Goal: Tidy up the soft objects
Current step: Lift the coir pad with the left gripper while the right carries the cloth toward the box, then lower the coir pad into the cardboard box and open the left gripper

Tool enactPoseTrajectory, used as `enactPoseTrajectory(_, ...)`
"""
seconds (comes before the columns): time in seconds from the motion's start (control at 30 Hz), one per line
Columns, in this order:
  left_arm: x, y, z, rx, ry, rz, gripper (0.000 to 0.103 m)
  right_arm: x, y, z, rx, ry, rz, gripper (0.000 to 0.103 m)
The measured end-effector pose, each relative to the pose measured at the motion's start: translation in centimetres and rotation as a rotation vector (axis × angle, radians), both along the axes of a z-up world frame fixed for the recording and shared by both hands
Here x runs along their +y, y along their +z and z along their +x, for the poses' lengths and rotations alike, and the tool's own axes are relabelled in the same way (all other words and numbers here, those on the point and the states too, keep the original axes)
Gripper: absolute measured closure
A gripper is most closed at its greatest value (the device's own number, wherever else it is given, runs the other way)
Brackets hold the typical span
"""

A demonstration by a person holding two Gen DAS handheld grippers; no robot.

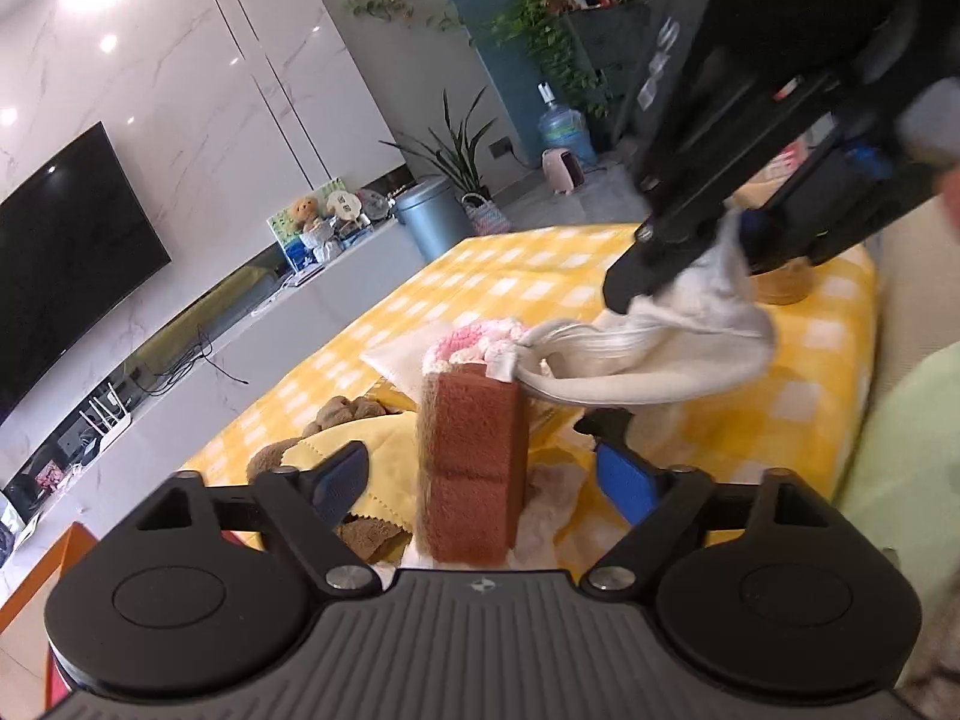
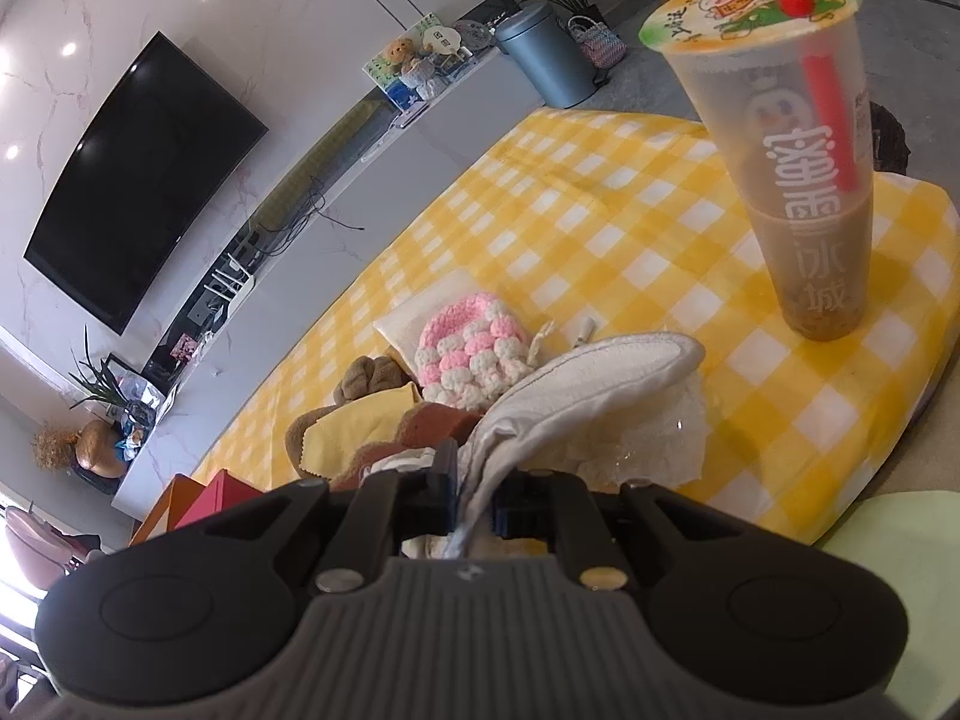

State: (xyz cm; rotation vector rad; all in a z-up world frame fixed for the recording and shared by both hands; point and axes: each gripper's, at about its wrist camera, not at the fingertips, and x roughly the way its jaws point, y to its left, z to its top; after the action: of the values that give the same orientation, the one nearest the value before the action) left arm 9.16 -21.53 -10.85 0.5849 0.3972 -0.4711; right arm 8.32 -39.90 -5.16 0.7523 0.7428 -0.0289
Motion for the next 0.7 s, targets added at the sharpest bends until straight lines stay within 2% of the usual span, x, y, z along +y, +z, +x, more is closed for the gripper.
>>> enactPoseTrajectory(0.03, -0.3, -0.2, 0.5, 0.014, 0.006, 0.016, 0.032, -0.1, 0.0, 0.0, -0.002, -0.001, 0.002, 0.092)
enactPoseTrajectory(0.07, -0.4, -0.4, 0.8, 0.031, 0.018, 0.033, 0.059, -0.1, 0.0, 0.0, -0.002, 0.000, 0.003, 0.092)
enactPoseTrajectory(0.1, -0.5, -0.5, 1.1, 0.040, 0.032, 0.037, 0.066, -0.1, -0.1, 0.0, -0.002, 0.001, 0.002, 0.092)
enactPoseTrajectory(0.2, 0.5, 0.5, 0.1, 0.030, 0.065, -0.041, 0.068, -0.2, 0.0, 0.0, -0.009, 0.002, 0.005, 0.093)
enactPoseTrajectory(0.3, 1.0, 2.1, -0.6, -0.003, 0.090, -0.064, 0.068, -0.3, 0.3, -0.3, -0.040, 0.003, 0.023, 0.096)
enactPoseTrajectory(0.43, 2.3, 5.2, -1.0, -0.039, 0.090, -0.129, 0.068, -0.4, 1.3, -1.0, -0.113, -0.001, 0.068, 0.097)
enactPoseTrajectory(0.7, 6.3, 11.3, -1.6, -0.077, 0.160, -0.257, 0.068, -0.1, 4.5, -2.7, -0.271, -0.023, 0.100, 0.098)
